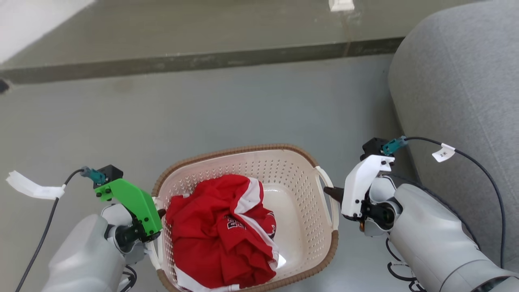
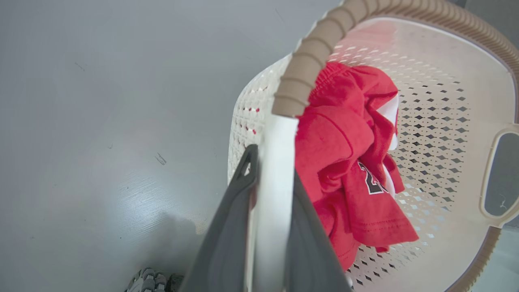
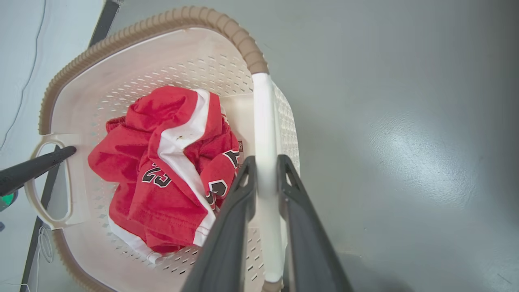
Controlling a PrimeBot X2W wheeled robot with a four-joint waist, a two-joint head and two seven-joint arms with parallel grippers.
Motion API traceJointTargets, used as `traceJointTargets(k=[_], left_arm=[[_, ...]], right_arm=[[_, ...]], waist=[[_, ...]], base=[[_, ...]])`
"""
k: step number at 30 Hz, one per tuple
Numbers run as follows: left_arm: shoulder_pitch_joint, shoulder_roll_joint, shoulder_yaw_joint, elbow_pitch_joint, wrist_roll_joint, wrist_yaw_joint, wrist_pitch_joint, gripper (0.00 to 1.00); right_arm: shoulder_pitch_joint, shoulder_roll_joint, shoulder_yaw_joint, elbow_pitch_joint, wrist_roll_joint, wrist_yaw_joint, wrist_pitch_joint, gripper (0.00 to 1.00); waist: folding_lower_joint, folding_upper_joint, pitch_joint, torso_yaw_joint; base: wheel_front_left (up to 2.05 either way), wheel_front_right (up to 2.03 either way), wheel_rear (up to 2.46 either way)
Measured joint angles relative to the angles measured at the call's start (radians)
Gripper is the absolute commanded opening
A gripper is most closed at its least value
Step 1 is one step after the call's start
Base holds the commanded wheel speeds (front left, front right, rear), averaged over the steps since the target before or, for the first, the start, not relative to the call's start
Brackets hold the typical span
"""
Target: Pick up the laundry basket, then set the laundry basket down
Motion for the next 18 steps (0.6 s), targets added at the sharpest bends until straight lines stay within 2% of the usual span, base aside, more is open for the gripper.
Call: traceJointTargets(k=[18], left_arm=[[0.051,-0.002,-0.005,0.018,-0.035,0.000,0.013,0.00]], right_arm=[[0.040,0.003,0.021,0.015,0.046,0.000,0.031,0.00]], waist=[[0.0000,0.0000,-0.105,-0.018]], base=[[0.00,0.00,0.00]])
